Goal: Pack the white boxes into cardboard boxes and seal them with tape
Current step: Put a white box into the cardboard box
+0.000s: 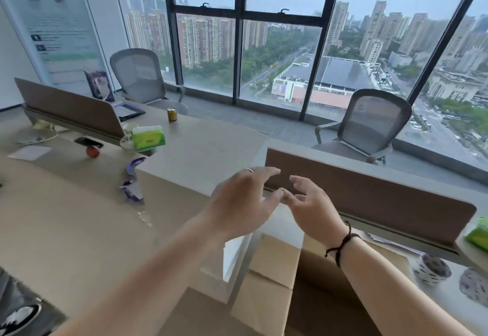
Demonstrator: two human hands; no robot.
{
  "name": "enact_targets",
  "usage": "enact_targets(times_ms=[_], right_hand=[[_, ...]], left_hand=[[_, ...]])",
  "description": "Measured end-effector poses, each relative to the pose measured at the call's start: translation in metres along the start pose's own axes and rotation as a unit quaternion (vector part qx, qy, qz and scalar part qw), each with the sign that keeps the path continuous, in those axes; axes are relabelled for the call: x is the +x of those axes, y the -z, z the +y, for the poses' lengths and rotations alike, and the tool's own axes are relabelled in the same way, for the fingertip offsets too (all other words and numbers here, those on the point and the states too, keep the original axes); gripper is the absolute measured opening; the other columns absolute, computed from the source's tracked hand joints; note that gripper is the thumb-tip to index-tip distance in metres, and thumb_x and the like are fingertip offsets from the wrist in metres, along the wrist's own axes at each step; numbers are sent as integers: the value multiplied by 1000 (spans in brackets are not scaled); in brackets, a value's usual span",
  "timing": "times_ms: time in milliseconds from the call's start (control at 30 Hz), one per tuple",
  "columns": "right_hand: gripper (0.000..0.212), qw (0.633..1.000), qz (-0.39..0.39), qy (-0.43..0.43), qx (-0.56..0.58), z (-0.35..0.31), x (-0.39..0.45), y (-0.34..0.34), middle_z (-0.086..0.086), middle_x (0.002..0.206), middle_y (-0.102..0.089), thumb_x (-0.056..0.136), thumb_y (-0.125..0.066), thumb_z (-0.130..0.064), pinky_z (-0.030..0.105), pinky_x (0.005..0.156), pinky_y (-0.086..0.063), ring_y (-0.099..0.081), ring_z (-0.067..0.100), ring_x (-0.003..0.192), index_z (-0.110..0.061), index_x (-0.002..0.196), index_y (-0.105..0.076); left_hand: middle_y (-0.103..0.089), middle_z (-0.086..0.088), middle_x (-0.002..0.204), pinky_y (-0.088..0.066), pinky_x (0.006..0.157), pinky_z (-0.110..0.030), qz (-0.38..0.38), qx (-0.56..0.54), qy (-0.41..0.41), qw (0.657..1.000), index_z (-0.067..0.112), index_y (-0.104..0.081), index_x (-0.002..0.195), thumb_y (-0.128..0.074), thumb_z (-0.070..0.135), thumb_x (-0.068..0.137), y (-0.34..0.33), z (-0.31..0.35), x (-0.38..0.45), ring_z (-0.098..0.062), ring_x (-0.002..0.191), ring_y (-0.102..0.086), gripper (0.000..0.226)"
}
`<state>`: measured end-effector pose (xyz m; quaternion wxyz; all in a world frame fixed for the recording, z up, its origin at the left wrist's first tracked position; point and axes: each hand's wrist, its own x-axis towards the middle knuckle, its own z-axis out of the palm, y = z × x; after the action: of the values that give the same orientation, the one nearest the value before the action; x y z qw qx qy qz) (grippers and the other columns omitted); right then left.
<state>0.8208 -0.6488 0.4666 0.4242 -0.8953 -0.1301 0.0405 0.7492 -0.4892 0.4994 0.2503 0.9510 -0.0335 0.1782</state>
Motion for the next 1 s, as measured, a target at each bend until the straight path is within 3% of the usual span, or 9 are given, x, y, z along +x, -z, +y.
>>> enact_targets(times_ms=[200, 333, 433, 567, 633, 700, 767, 900, 1000], right_hand=[[63, 994, 0, -66, 91, -48, 83, -25, 9, 144, -53, 95, -64, -40, 22, 86, -47, -60, 15, 111, -12, 147, -43], [72, 982, 7, -117, 146, -62, 130, -41, 12, 149, -46, 94, -66, -37, 40, 111, -41, -49, 24, 131, -7, 152, -35], [75, 977, 14, -129, 171, -64, 156, -55, 11, 156, -37, 95, -65, -35, 37, 109, -35, -41, 26, 139, -8, 155, -28], [77, 969, 27, -152, 191, -62, 181, -68, 8, 156, -36, 95, -66, -32, 37, 105, -34, -40, 26, 139, -13, 157, -25], [73, 965, 28, -164, 203, -59, 188, -73, 6, 146, -46, 94, -68, -29, 35, 101, -40, -50, 24, 128, -13, 154, -30], [58, 957, 38, -173, 231, -58, 190, -78, 3, 125, -59, 94, -68, -25, 29, 81, -50, -61, 16, 100, -13, 143, -39], [47, 950, 48, -176, 253, -56, 191, -82, -1, 110, -59, 95, -67, -24, 25, 65, -47, -60, 10, 85, -19, 134, -41], [47, 955, 66, -170, 233, -50, 189, -78, 3, 120, -65, 92, -69, -31, 30, 79, -52, -65, 17, 97, -11, 131, -52], [55, 966, 104, -158, 174, -39, 181, -66, 6, 101, -64, 84, -74, -42, 33, 79, -45, -57, 22, 88, 3, 114, -64]], left_hand=[[-59, 8, 139, -39, 103, -31, 105, 0, 51, 993, 24, -62, 133, -62, 45, 94, 64, -93, 19, -15, 131, -51, 44], [-49, 0, 148, -32, 109, -34, 92, -49, 162, 981, 23, -51, 143, -64, 62, 89, 78, -154, 14, -20, 139, -39, 68], [-39, 1, 155, -30, 109, -37, 84, -121, 235, 961, 27, -34, 152, -66, 59, 86, 70, -181, -2, -18, 143, -32, 80], [-32, 5, 160, -24, 109, -26, 127, -222, 270, 928, 27, -26, 155, -65, 54, 87, 48, -189, -26, -10, 147, -25, 83], [-25, 9, 163, -20, 111, -21, 147, -268, 282, 909, 27, -18, 158, -62, 58, 84, 39, -187, -33, -6, 149, -19, 92], [-22, 8, 165, -17, 115, -21, 144, -316, 312, 884, 26, -11, 160, -58, 71, 78, 33, -184, -37, -8, 151, -17, 105], [-19, 7, 166, -15, 122, -27, 146, -359, 345, 855, 25, -5, 161, -53, 82, 74, 27, -182, -39, -10, 152, -17, 115], [9, 5, 169, -4, 127, -33, 146, -369, 386, 833, 13, 11, 161, -41, 81, 75, 18, -177, -38, -5, 154, 3, 121], [19, -1, 168, 3, 126, -32, 137, -395, 398, 817, 7, 16, 158, -33, 72, 85, 17, -171, -34, -8, 154, 13, 110]])
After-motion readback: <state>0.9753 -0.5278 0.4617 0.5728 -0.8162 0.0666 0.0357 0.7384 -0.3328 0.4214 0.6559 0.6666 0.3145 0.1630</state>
